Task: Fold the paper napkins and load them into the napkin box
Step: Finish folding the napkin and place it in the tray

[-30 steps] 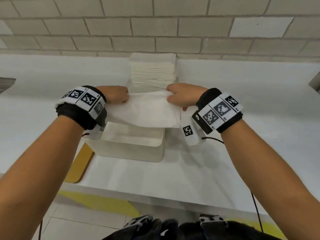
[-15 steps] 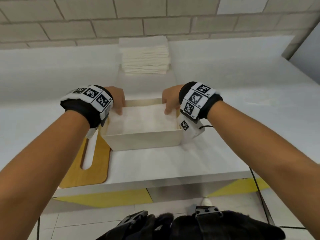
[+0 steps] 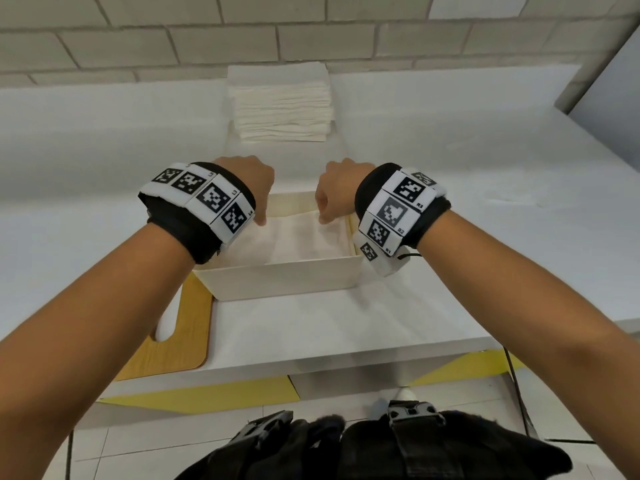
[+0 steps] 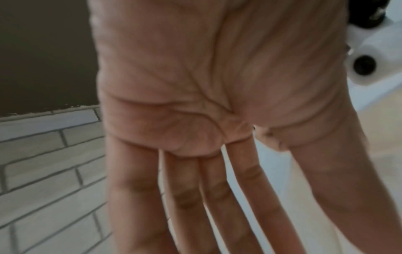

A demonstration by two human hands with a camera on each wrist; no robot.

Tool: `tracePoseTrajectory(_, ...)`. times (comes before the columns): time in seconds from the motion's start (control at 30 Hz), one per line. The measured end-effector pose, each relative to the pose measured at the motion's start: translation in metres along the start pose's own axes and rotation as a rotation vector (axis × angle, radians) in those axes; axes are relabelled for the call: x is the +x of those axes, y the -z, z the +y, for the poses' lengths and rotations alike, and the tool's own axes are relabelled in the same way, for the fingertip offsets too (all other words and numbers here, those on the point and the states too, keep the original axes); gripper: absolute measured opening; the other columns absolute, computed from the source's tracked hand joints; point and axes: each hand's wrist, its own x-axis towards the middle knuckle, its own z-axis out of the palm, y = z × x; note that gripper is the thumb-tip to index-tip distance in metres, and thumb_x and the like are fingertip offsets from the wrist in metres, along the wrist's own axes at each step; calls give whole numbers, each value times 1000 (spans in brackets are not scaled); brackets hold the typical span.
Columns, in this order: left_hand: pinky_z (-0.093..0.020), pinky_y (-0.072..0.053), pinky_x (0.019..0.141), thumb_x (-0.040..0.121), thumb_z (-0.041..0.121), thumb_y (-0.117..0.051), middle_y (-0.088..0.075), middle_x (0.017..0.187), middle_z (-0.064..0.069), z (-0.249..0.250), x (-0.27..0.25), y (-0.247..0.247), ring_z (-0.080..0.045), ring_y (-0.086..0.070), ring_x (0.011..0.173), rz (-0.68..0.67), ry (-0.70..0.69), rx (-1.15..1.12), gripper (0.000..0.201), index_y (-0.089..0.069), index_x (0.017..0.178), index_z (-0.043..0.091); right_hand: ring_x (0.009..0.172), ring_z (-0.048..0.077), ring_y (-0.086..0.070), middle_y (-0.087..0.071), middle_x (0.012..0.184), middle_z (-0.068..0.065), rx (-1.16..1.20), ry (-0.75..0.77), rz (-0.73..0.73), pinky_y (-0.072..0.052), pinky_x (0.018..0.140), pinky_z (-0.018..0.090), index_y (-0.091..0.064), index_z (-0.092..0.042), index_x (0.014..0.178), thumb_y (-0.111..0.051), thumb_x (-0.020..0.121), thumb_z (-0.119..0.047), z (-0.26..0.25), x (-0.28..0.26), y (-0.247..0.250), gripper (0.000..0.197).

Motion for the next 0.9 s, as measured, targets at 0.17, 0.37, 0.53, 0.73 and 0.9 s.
tracePoseTrajectory(0.17, -32, -40, 76, 88, 45, -58, -58, 117, -2, 37, 0, 35, -23, -55, 106, 192, -111, -94, 40, -56, 121, 22, 94, 16, -50, -53, 105, -5, 203, 47, 107, -38, 77, 25, -61, -20, 119, -50, 94, -28, 37, -21, 10, 28)
tracePoseTrajectory(0.37, -34, -43, 89, 89, 40, -57, -62, 106, 1, 100, 13, 81, -16, -51, 101, 315, -340, -410, 33, -58, 118, 23, 80, 17, -56, -57, 87, -2, 497, -88, 217, -45, 58, 22, -60, -23, 115, -47, 94, -22, 148, -54, 4, 24)
tracePoseTrajectory(0.53, -25, -52, 66, 90, 34, -58, -64, 85, 3, 174, 47, 120, -13, -61, 71, 251, -409, -681, 25, -59, 111, 20, 78, 16, -56, -58, 83, -2, 604, -315, 207, -45, 58, 24, -59, -19, 115, -47, 95, -17, 276, -76, -25, 23)
tracePoseTrajectory(0.73, -29, -54, 69, 91, 31, -59, -65, 88, -3, 255, 120, 119, -19, -64, 80, 52, -296, -869, 28, -60, 110, 11, 89, 20, -55, -58, 105, 6, 637, -407, 158, -48, 65, 27, -59, -16, 118, -48, 94, -16, 372, -69, -57, 26)
tracePoseTrajectory(0.9, -32, -54, 80, 92, 29, -57, -62, 99, -7, 301, 169, 89, -22, -62, 88, -144, -146, -958, 34, -58, 114, 3, 122, 25, -46, -43, 138, 9, 564, -374, 42, -39, 85, 25, -47, -15, 133, -55, 93, -27, 406, -43, -87, 42)
